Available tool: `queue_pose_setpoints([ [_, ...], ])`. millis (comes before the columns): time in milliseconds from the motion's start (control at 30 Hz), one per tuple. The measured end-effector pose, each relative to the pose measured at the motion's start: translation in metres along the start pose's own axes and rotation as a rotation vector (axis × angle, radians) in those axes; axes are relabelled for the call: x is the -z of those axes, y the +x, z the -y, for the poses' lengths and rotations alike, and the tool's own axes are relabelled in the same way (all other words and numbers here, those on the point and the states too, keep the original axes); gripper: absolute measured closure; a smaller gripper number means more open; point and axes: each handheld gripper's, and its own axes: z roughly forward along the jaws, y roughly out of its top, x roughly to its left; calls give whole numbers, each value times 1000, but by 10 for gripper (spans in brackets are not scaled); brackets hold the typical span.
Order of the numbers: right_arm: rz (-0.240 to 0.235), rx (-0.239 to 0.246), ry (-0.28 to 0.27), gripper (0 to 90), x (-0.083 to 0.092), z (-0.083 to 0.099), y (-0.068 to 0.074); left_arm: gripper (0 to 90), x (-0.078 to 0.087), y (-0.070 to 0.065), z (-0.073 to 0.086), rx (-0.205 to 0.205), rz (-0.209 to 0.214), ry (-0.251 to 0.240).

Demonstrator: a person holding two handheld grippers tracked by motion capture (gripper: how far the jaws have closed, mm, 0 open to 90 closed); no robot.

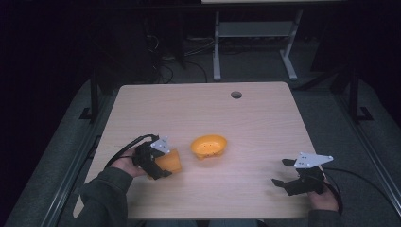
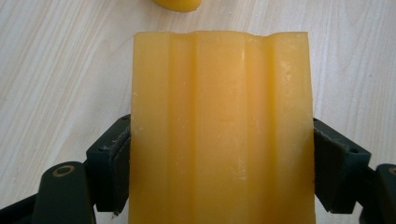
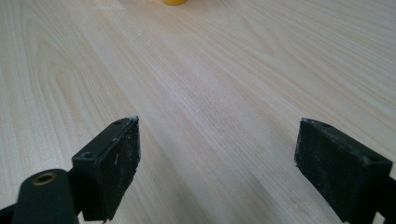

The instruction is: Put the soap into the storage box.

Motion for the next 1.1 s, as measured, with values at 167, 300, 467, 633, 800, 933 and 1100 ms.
queue_pose_setpoints([
  [167,0,-1,4,137,-1,0,0,207,0,2,-4,-8,-4,-2],
  [300,-1,-4,5,137,-1,0,1,207,2,4,-7,-9,-5,-5],
  [467,-2,-4,1,137,-1,0,0,207,6,6,-11,-12,-10,-12],
  [633,0,-3,3,137,0,0,0,207,10,8,-15,-20,-13,-19],
  [800,-1,1,0,137,0,0,0,207,13,11,-18,-26,-20,-19],
  [933,-3,-1,-3,137,-1,0,0,207,16,12,-22,-30,-26,-21],
  [1100,-3,-6,-1,137,0,-1,1,207,17,13,-26,-33,-26,-21],
])
